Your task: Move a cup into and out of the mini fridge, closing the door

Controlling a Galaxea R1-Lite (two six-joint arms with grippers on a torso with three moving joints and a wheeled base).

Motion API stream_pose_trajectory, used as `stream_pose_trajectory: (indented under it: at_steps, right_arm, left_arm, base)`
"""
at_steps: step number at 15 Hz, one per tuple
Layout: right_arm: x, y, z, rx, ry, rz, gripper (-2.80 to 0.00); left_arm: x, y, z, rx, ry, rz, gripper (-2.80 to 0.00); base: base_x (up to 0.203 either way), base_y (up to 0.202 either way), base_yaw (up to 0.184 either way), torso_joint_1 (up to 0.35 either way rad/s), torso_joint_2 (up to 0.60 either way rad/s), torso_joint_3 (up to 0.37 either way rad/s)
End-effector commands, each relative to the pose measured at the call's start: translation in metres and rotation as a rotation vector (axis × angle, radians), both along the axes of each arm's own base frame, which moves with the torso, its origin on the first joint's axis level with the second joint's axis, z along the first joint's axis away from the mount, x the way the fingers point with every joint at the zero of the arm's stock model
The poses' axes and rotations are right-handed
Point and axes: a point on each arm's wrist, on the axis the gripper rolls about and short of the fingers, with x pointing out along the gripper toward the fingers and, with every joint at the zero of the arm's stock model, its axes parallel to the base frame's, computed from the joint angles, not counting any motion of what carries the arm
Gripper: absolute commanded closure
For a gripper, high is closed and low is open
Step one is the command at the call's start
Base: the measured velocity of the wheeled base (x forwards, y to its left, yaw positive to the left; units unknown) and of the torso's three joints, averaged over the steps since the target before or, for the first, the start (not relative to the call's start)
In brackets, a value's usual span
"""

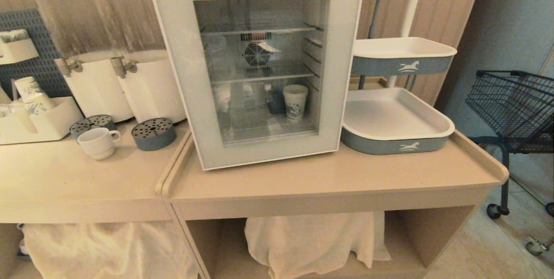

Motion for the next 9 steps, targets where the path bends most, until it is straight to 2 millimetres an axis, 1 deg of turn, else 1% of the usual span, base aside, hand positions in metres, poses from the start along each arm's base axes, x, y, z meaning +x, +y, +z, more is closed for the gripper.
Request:
stream_pose_trajectory:
  at_steps: [1, 9]
  right_arm:
    - [0.0001, 0.0000, -0.0003, 0.000, 0.002, 0.000, 0.00]
    - [0.0001, 0.0000, -0.0003, 0.000, 0.002, 0.000, 0.00]
  left_arm:
    - [0.0000, 0.0000, 0.0002, -0.001, -0.001, 0.001, 0.00]
    - [0.0000, 0.0000, 0.0005, -0.001, -0.004, 0.001, 0.00]
  base:
    - [0.000, 0.185, 0.013, 0.001, -0.01, 0.004]
    - [0.000, 0.198, 0.010, 0.003, 0.00, 0.002]
